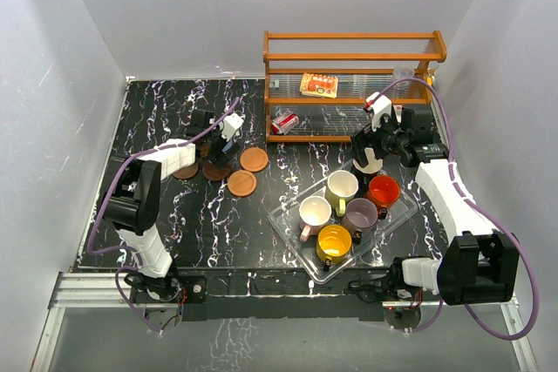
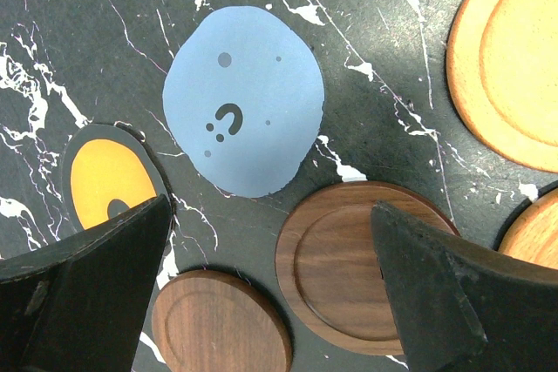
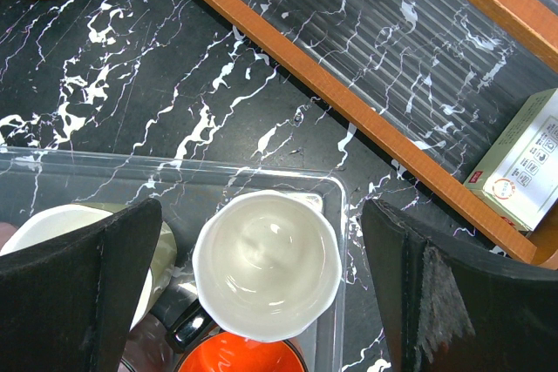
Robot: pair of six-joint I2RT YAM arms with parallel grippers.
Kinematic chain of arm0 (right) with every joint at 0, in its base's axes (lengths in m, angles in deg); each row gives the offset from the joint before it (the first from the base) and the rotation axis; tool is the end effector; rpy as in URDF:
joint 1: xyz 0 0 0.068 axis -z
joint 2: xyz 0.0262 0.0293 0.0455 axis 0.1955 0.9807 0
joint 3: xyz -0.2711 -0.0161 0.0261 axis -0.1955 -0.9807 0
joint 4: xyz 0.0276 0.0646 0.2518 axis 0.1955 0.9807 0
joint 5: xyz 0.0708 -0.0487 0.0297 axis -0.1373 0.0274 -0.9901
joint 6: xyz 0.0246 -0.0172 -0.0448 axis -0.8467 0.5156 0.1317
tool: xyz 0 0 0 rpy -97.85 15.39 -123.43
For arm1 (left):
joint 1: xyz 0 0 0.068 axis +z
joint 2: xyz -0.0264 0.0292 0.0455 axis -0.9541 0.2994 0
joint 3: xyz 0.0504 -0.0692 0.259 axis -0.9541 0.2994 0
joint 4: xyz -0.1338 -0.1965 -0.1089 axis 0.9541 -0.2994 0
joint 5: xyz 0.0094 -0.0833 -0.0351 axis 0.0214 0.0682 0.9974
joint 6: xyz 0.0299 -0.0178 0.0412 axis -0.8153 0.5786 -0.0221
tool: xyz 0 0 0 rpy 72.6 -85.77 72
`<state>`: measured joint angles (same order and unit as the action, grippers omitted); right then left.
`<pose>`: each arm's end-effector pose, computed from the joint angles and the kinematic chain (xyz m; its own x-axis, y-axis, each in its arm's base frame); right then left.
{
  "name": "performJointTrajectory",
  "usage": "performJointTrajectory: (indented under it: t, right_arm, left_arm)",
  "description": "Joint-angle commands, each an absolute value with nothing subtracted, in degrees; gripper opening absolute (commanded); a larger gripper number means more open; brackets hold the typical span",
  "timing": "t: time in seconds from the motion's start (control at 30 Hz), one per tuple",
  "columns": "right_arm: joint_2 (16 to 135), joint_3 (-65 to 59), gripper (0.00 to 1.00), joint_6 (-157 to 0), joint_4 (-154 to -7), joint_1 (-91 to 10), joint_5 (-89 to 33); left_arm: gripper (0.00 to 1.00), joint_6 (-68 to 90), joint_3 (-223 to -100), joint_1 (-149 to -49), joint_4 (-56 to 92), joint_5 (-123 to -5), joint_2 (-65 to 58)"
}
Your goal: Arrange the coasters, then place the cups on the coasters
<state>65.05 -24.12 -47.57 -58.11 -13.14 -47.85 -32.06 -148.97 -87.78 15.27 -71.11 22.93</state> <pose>0.2659 0.0253 0.2854 -0.4147 -0.3750 -0.8291 -0.6160 0.7863 -0.0475 0.3629 -0.0992 0.1775 -0.4118 0.6598 -0.6286 0.5788 0.7222 0.3788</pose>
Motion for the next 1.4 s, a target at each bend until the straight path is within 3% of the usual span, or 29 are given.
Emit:
performJointTrajectory:
  t: [0.0,0.4,0.73,1.37]
  right_arm:
    - [64.57,-24.14,0.98,-46.67,-59.92,-12.93,-47.27]
    - [64.5,-23.96,0.98,-46.74,-59.82,-12.94,-47.46]
    - [64.13,-23.87,0.98,-46.83,-59.76,-12.88,-47.5]
    - [64.3,-23.98,0.98,-46.76,-59.7,-12.86,-47.64]
  left_arm:
    - [0.99,-31.86,-148.29,-88.25,7.99,-68.66,21.72]
    - [0.99,-31.84,-149.01,-91.3,0.8,-54.94,11.38]
    - [0.99,-36.6,-146.56,-99.58,2.85,-60.54,15.46]
    - [0.98,-36.72,-139.38,-100.11,-0.65,-64.27,13.48]
